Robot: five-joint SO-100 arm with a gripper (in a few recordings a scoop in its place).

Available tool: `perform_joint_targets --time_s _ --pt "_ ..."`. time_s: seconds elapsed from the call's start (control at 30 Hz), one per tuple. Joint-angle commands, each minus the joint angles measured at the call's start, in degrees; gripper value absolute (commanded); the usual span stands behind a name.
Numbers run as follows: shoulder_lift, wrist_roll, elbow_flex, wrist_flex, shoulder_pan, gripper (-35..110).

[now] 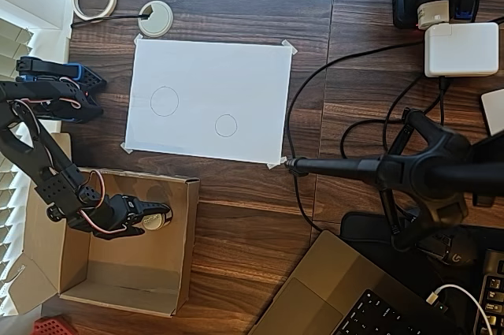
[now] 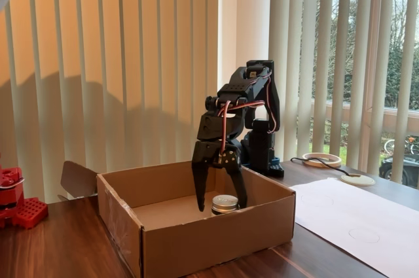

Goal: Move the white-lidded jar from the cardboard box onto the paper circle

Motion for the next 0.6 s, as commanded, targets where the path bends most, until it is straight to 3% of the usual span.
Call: perform_joint_targets --time_s 0.0,0.37,0.57 --pt "2.5 -0.2 0.2 0.4 -0.1 38" --pt "2.7 0.5 0.5 0.4 -0.7 36" --pt "2.8 0.5 0.7 0.2 -0.7 21"
